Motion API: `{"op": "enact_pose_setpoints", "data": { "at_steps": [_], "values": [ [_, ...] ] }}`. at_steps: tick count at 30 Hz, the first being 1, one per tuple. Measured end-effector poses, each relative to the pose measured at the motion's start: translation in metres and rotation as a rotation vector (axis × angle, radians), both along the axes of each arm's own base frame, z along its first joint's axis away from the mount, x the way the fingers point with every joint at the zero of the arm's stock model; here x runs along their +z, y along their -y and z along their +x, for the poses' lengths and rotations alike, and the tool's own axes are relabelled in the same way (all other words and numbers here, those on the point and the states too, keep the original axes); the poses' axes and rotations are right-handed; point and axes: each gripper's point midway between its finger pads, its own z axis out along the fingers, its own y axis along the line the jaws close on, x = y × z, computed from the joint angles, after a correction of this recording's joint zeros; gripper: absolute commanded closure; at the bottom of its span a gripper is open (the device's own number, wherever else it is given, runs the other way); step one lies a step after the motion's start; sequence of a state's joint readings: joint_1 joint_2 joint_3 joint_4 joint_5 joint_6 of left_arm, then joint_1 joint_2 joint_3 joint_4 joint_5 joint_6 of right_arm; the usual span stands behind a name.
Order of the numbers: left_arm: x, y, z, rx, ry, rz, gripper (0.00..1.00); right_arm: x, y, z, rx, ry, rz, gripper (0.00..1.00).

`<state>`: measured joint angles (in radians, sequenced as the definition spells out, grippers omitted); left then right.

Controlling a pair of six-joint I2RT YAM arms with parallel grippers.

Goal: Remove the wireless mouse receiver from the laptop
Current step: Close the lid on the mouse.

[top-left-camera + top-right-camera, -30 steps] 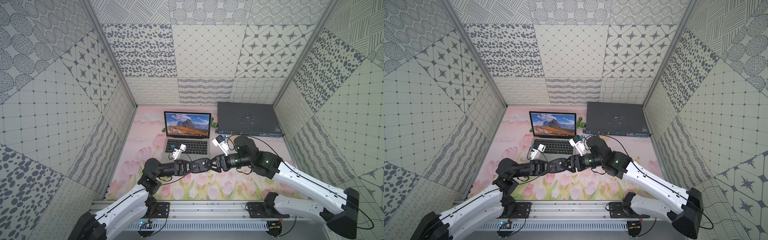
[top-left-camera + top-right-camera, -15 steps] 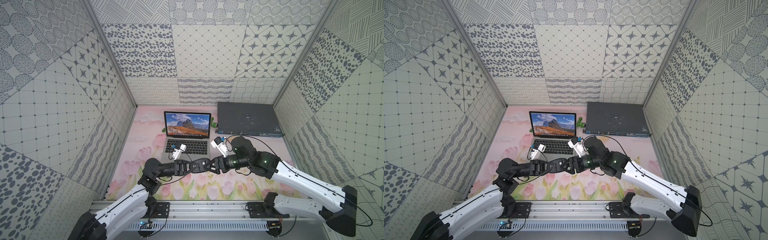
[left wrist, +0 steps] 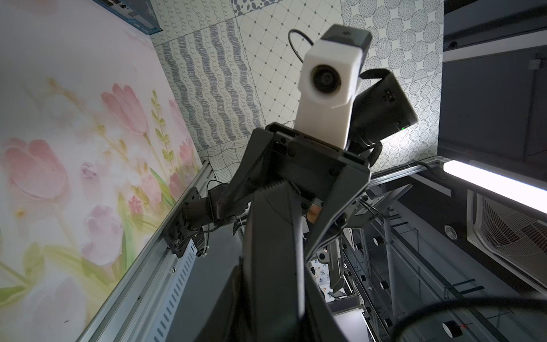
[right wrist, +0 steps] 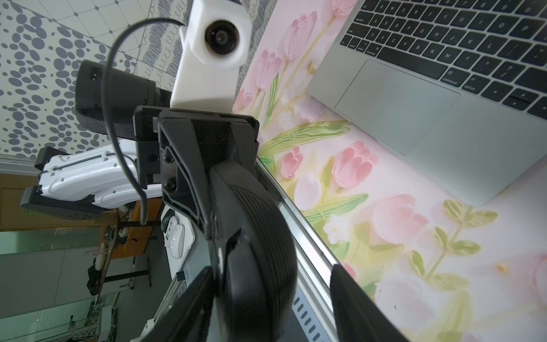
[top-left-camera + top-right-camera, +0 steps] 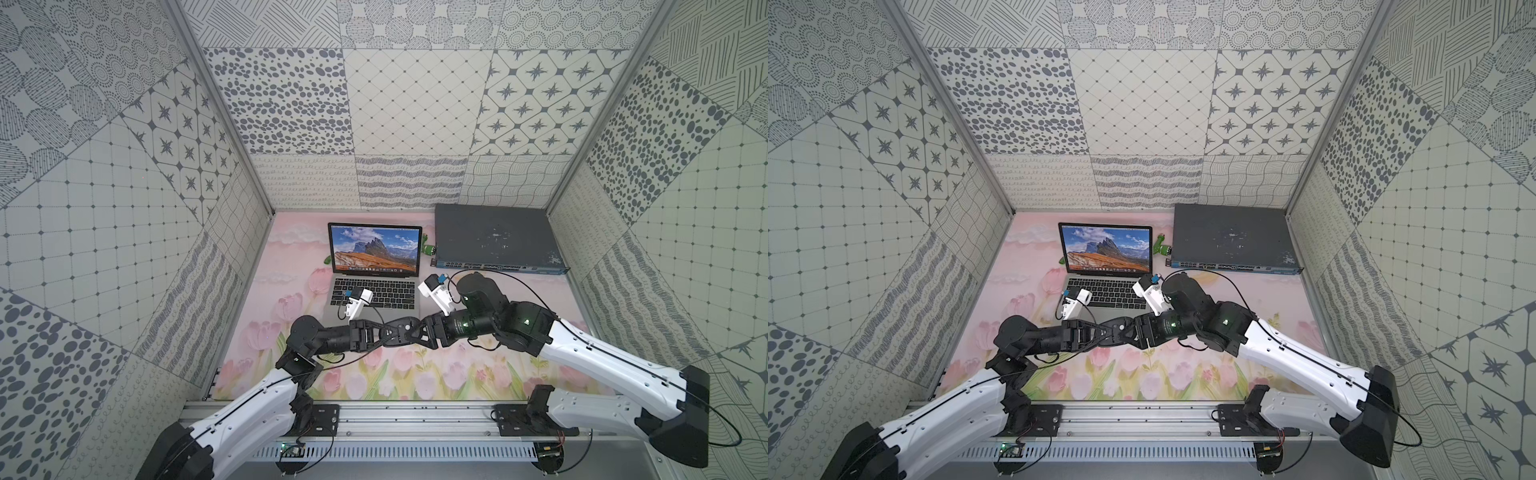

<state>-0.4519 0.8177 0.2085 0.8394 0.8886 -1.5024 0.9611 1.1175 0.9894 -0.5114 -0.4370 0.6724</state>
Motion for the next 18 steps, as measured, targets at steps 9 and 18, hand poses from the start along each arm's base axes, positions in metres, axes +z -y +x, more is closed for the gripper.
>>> {"op": "enact_pose_setpoints", "data": {
  "at_steps": [9, 18],
  "values": [
    [-0.0023, 0.0000, -0.0002, 0.000, -0.005, 0.004, 0.79, -0.0026, -0.0009, -0.0002, -0.002, 0.002, -0.010, 0.40],
    [-0.0051, -0.0002, -0.0004, 0.000, -0.012, 0.008, 0.79, -0.0067, -0.0076, -0.0013, 0.012, -0.008, -0.023, 0.42]
  ]
}}
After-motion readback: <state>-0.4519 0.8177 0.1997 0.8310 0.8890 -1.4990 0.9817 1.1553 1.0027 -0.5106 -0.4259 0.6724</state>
